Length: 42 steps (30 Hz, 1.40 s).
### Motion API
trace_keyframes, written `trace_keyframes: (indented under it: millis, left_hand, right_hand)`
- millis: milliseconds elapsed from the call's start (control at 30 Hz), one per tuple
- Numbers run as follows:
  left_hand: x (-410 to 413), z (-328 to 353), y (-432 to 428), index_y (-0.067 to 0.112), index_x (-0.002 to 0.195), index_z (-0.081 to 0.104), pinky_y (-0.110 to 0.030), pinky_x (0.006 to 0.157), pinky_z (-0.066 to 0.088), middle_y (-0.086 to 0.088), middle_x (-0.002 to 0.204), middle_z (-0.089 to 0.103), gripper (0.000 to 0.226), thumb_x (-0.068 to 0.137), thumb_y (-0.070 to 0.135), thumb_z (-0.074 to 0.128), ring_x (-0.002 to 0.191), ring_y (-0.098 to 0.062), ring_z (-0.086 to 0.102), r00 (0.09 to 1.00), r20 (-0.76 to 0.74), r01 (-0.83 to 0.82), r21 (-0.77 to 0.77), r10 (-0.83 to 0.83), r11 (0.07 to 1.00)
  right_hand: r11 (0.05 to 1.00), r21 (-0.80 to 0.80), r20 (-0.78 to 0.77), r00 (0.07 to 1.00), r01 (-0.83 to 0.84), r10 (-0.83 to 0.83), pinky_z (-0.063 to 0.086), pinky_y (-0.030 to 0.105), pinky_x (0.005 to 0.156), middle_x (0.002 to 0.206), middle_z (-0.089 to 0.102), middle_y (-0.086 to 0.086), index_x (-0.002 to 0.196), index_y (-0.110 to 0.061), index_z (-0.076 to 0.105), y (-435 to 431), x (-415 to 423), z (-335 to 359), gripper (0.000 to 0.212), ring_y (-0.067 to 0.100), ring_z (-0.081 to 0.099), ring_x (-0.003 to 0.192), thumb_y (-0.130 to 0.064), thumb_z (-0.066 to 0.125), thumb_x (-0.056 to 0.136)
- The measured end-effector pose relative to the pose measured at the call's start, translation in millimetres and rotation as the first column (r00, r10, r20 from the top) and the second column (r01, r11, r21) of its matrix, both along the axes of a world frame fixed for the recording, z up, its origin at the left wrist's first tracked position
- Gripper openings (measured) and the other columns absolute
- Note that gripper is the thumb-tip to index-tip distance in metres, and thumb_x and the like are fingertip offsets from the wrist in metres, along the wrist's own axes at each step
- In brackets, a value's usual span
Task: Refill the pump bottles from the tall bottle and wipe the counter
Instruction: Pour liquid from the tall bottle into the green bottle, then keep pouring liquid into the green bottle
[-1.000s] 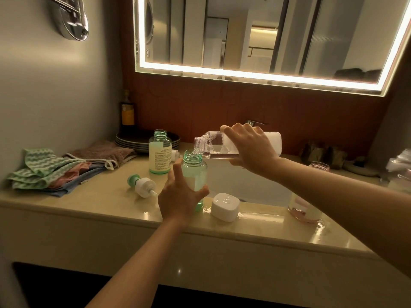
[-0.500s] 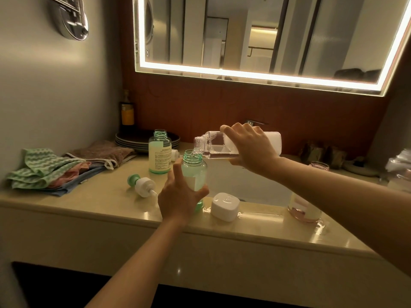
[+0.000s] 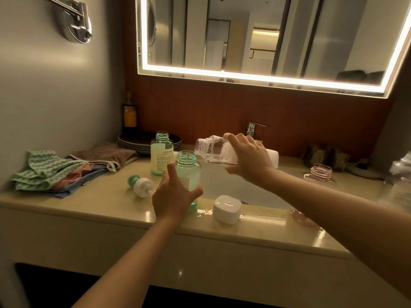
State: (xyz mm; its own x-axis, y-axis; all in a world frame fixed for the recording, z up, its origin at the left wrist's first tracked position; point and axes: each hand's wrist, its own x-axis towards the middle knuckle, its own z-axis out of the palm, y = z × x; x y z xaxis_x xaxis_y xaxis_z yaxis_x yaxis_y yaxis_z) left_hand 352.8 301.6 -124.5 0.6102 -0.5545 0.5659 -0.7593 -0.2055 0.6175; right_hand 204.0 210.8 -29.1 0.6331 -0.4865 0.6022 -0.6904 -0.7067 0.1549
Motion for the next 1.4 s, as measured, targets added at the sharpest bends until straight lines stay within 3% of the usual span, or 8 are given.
trace_keyframes:
  millis: [433, 600, 700, 767, 900, 1033, 1167, 1400]
  left_hand:
    - [95.8, 2.3, 26.8, 0.022, 0.129, 0.019, -0.044, 0.068, 0.052, -0.018, 0.123, 0.053, 0.087, 0.067, 0.042, 0.077, 0.096, -0.037, 0.059, 0.981, -0.016, -0.192, 0.004, 0.192, 0.981]
    - [111.7, 8.5, 26.9, 0.022, 0.137, 0.017, -0.048, 0.079, 0.046, -0.017, 0.143, 0.034, 0.093, 0.068, 0.041, 0.076, 0.121, -0.038, 0.043, 0.972, -0.035, -0.231, 0.042, 0.233, 0.972]
    - [113.4, 7.5, 29.8, 0.027, 0.143, 0.011, -0.055, 0.103, 0.028, -0.018, 0.153, 0.008, 0.108, 0.061, 0.045, 0.078, 0.137, -0.037, 0.019, 0.942, 0.2, -0.256, -0.086, 0.269, 0.963]
    - [110.1, 10.7, 30.0, 0.023, 0.144, 0.014, -0.052, 0.109, 0.018, -0.019, 0.152, 0.01, 0.107, 0.061, 0.046, 0.078, 0.139, -0.034, 0.014, 0.865, 0.424, -0.2, -0.198, 0.268, 0.96]
    - [87.7, 20.1, 18.1, 0.012, 0.136, 0.032, -0.041, 0.1, 0.039, -0.018, 0.143, 0.03, 0.078, 0.072, 0.036, 0.07, 0.13, -0.031, 0.034, 0.802, 0.567, -0.044, -0.256, 0.187, 0.966]
    - [63.5, 10.5, -8.8, 0.013, 0.126, 0.039, -0.03, 0.069, 0.052, -0.012, 0.114, 0.058, 0.058, 0.08, 0.032, 0.068, 0.097, -0.027, 0.061, 0.968, 0.229, 0.13, -0.092, -0.106, 0.987]
    - [70.9, 14.3, -42.3, 0.011, 0.139, 0.021, -0.032, 0.091, 0.038, -0.011, 0.135, 0.041, 0.082, 0.078, 0.033, 0.07, 0.122, -0.025, 0.04, 0.972, -0.23, 0.035, -0.057, -0.048, 0.998]
    - [96.7, 11.9, -91.1, 0.013, 0.146, 0.001, -0.039, 0.112, 0.022, -0.013, 0.152, 0.014, 0.11, 0.07, 0.033, 0.077, 0.139, -0.027, 0.016, 0.878, -0.477, -0.056, -0.171, -0.033, 0.984]
  right_hand:
    - [0.968, 0.24, 0.24, 0.971, -0.069, 0.009, 0.048, 0.038, 0.087, 0.122, 0.053, 0.008, 0.131, -0.018, 0.035, -9.6, 23.3, -30.8, 0.076, 0.025, 0.052, 0.107, -0.035, 0.077, 0.07]
    - [0.958, 0.276, 0.258, 0.966, -0.075, 0.001, 0.049, 0.039, 0.087, 0.12, 0.054, 0.008, 0.13, -0.018, 0.036, -15.9, 29.1, -39.3, 0.076, 0.025, 0.053, 0.105, -0.036, 0.077, 0.069]
    - [0.95, 0.299, 0.277, 0.961, -0.089, 0.003, 0.049, 0.036, 0.082, 0.12, 0.054, 0.008, 0.129, -0.017, 0.036, -19.8, 31.8, -41.4, 0.075, 0.025, 0.053, 0.104, -0.036, 0.077, 0.069]
    - [0.947, 0.308, 0.284, 0.959, -0.093, 0.002, 0.047, 0.034, 0.079, 0.121, 0.054, 0.007, 0.129, -0.017, 0.036, -23.2, 32.8, -41.3, 0.075, 0.024, 0.053, 0.104, -0.035, 0.077, 0.069]
    - [0.944, 0.313, 0.297, 0.955, -0.1, 0.003, 0.047, 0.033, 0.076, 0.12, 0.054, 0.007, 0.129, -0.017, 0.037, -29.9, 36.6, -40.6, 0.073, 0.023, 0.052, 0.102, -0.035, 0.077, 0.07]
    - [0.937, 0.335, 0.303, 0.953, -0.096, -0.011, 0.047, 0.034, 0.076, 0.12, 0.054, 0.007, 0.13, -0.017, 0.036, -34.7, 40.9, -43.4, 0.075, 0.024, 0.052, 0.102, -0.036, 0.076, 0.07]
    - [0.928, 0.357, 0.319, 0.948, -0.109, -0.012, 0.046, 0.032, 0.073, 0.119, 0.054, 0.007, 0.129, -0.018, 0.035, -38.9, 48.0, -46.5, 0.074, 0.023, 0.052, 0.101, -0.036, 0.075, 0.07]
    - [0.907, 0.397, 0.333, 0.943, -0.141, 0.001, 0.05, 0.038, 0.077, 0.116, 0.053, 0.005, 0.127, -0.02, 0.036, -47.3, 66.8, -48.0, 0.072, 0.022, 0.05, 0.099, -0.037, 0.076, 0.069]
